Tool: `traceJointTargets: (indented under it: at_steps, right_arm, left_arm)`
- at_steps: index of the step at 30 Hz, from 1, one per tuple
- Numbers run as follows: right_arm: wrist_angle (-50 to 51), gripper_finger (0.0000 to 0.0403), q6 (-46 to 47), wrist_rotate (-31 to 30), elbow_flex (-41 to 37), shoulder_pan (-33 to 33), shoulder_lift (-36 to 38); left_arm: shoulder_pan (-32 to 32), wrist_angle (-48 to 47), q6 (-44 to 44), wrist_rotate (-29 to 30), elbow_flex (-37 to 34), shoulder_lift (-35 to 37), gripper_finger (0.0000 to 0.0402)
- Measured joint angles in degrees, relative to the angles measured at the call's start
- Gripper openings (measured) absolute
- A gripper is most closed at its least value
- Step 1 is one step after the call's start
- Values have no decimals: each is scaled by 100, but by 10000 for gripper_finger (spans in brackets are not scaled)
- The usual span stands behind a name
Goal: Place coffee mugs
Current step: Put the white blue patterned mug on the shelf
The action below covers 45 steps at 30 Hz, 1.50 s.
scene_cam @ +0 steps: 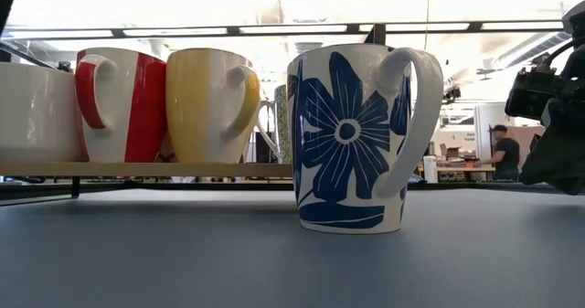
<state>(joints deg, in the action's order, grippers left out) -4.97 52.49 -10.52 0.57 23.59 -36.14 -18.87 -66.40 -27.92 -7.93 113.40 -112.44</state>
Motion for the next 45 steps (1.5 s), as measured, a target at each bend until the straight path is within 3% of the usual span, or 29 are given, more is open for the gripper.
traceJointTargets:
  at_steps: [10,16,21,28,34,40,45]
  right_arm:
    - [0,68,0,0,-1,-1,0]
    - [0,68,0,0,1,-2,0]
    - [0,68,0,2,-1,-2,0]
    - [0,68,0,0,1,-1,0]
    - [0,68,0,1,1,-1,0]
    - [0,68,0,0,1,0,0]
    - [0,68,0,1,1,-1,-2]
  left_arm:
    - [-175,411,-310,-6,-148,-2,83]
    - [-292,867,-30,119,-44,-4,82]
    - [-317,1239,375,608,53,11,78]
    - [-478,1437,461,651,25,0,77]
    - [-593,789,762,1792,124,7,76]
    - [-821,705,992,1807,109,4,76]
    - [-931,654,1331,2400,39,4,76]
